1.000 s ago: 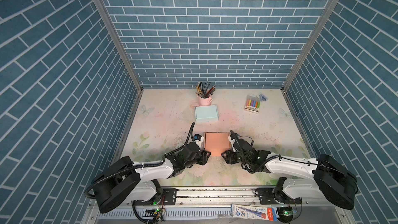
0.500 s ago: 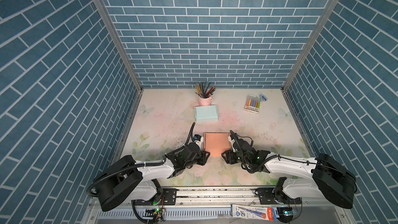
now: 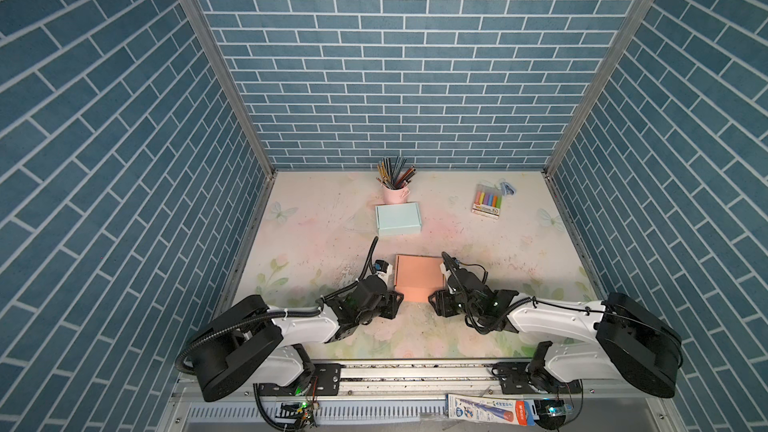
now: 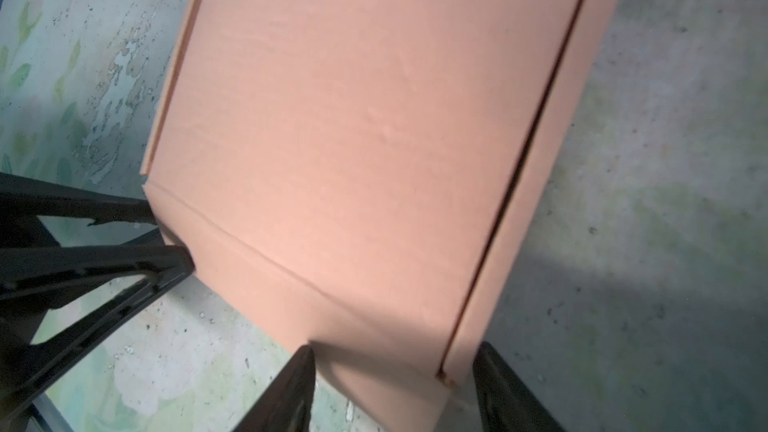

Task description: Fold the paper box

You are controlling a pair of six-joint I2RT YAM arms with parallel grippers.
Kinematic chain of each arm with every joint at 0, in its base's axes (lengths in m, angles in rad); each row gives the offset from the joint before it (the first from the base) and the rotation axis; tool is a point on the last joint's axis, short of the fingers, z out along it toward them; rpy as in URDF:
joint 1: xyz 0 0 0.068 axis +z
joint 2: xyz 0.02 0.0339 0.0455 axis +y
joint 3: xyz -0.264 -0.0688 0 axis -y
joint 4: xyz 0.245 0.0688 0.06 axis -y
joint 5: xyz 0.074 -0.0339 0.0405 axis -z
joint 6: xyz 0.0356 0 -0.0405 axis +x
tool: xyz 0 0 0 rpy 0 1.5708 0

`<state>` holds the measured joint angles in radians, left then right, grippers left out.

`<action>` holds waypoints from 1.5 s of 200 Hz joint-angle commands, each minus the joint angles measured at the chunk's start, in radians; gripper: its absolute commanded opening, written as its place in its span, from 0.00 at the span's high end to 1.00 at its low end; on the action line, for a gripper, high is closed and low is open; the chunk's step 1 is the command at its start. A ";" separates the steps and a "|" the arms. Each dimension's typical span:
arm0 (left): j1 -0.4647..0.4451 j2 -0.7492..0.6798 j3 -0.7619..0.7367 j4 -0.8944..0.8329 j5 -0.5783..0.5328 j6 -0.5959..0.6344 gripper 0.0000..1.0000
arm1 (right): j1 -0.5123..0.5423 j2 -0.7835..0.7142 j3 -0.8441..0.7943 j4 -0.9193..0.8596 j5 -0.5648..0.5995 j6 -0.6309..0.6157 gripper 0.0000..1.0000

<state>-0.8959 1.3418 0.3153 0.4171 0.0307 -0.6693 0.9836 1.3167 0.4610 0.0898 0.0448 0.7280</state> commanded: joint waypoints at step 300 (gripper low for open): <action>-0.083 -0.133 0.136 -0.236 -0.072 0.073 0.61 | -0.246 0.005 0.321 -0.198 -0.137 -0.344 0.24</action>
<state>-0.9401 1.1625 0.4042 0.1734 -0.0261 -0.6048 0.7773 1.2430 0.7147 -0.1184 0.0078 0.4808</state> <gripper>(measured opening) 0.395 0.761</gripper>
